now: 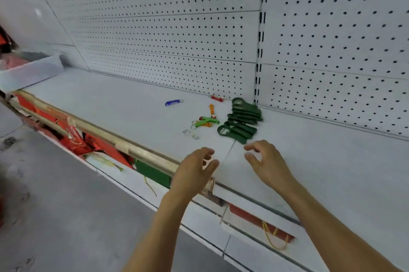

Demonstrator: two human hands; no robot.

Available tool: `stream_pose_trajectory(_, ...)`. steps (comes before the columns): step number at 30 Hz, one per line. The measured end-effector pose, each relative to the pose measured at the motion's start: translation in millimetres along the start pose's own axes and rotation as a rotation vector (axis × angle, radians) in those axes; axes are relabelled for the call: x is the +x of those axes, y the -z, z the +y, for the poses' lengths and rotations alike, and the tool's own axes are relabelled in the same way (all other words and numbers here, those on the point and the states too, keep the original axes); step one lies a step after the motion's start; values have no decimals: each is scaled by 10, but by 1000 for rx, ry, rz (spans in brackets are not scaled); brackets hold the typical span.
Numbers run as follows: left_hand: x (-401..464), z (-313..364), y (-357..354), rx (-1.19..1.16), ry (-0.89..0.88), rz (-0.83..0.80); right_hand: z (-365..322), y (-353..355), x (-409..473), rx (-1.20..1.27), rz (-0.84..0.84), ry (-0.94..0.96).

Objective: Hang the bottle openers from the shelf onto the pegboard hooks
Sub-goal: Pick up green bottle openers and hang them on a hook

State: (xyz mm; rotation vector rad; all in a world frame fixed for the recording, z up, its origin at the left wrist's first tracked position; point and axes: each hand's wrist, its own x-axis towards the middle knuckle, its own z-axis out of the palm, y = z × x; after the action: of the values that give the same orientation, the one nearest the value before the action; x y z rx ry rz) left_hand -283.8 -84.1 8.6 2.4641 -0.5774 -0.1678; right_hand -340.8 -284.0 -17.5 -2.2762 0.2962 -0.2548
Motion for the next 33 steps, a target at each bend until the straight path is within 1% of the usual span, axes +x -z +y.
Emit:
stream_pose_trajectory(3,459,-94,-63,10,-42,3,-12,-83,416,-82,61,-16)
stream_pose_trajectory(8,1131,-223,-266,87,-173,-6,-1,-195,879,-252,90,-111)
stream_pose_trajectory(12,1515,-334,-321,226,-332,-38,5,-296,1046,-395,48,-172)
stream_pose_trajectory(15,1700,-441,-294,301,-440,-71,-32,-381,1095,-472,100,-238)
stream_pose_trajectory(17,1794,-494,-256,299,-551,-77,-72,-449,1114,-516,124,-284)
stream_pose_trajectory(23,2063,-708,-204,414,-1056,-36,-219,-604,1166,-580,144,-438)
stream_pose_trajectory(24,2089,-745,-181,416,-1123,-30,-238,-620,1154,-575,148,-462)
stream_pose_trajectory(26,2110,-796,-117,383,-1181,-49,-269,-651,1122,-509,175,-505)
stream_pose_trajectory(28,2104,-836,-41,295,-1153,-104,-311,-682,1100,-438,217,-536)
stream_pose_trajectory(29,2075,-825,26,212,-1089,-161,-328,-701,1091,-432,231,-542)
stream_pose_trajectory(33,2017,-758,176,-75,-681,-364,-389,-783,1014,-513,290,-556)
